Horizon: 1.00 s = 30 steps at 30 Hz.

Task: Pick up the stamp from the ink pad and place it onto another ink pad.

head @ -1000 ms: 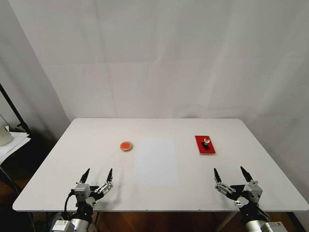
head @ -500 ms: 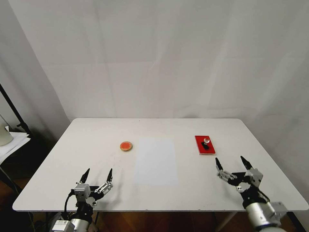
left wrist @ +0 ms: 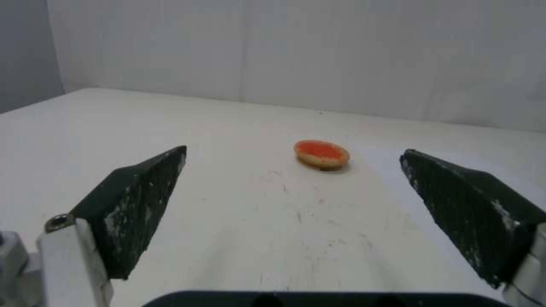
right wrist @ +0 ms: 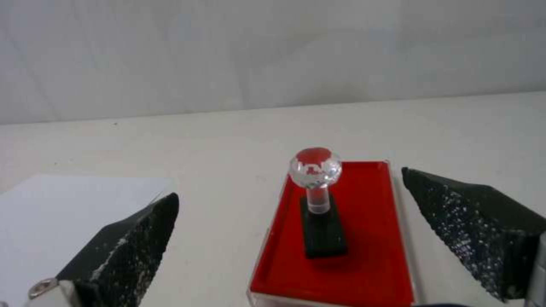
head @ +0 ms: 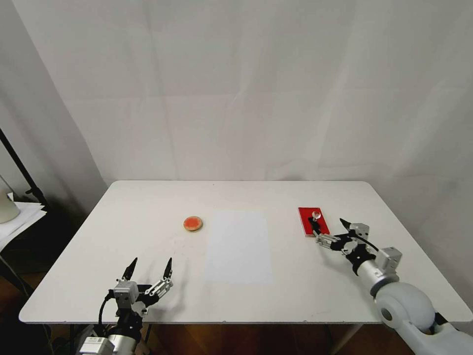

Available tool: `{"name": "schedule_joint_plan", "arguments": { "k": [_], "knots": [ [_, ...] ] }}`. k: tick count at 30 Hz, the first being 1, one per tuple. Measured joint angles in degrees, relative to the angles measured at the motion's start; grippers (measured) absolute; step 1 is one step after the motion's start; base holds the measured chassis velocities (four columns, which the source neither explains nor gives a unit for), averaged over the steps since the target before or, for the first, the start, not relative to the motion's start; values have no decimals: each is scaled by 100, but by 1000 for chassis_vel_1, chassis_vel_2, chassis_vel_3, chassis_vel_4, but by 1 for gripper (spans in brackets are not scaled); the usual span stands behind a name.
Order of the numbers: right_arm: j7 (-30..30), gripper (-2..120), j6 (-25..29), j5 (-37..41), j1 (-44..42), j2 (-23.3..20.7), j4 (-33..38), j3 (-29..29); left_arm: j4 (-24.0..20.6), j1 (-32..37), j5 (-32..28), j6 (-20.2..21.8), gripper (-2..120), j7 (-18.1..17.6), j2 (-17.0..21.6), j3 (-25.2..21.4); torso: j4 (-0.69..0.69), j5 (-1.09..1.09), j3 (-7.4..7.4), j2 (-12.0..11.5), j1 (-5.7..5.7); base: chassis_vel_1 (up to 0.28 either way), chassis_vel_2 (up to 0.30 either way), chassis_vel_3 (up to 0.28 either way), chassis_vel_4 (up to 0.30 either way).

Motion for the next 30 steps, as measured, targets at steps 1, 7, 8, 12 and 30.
{"name": "schedule_joint_plan", "arguments": {
  "k": [1, 7, 8, 12, 30],
  "knots": [
    [19, 100, -1, 0, 107, 38, -102, -89, 0, 1, 0, 0, 100, 0, 0, 0, 0, 0, 0, 0, 0, 0, 0, 0, 0],
    [144, 99, 63, -7, 318, 268, -427, -251, 0, 1, 0, 0, 100, 0, 0, 0, -1, 2, 0, 0, -1, 0, 0, 0, 0],
    [172, 98, 83, -6, 338, 300, -466, -253, 0, 1, 0, 0, 100, 0, 0, 0, -1, 1, 0, 0, -1, 0, 0, 0, 0],
    [217, 92, 123, -5, 404, 355, -582, -271, 0, 1, 0, 0, 100, 0, 0, 0, -1, 1, -1, 0, -1, 0, 0, 0, 0],
    [235, 32, 176, 36, 506, 371, -787, -328, 0, 1, 0, 0, 100, 0, 0, 0, -1, 1, -1, 0, -1, 0, 0, 0, 0]
  ]
}}
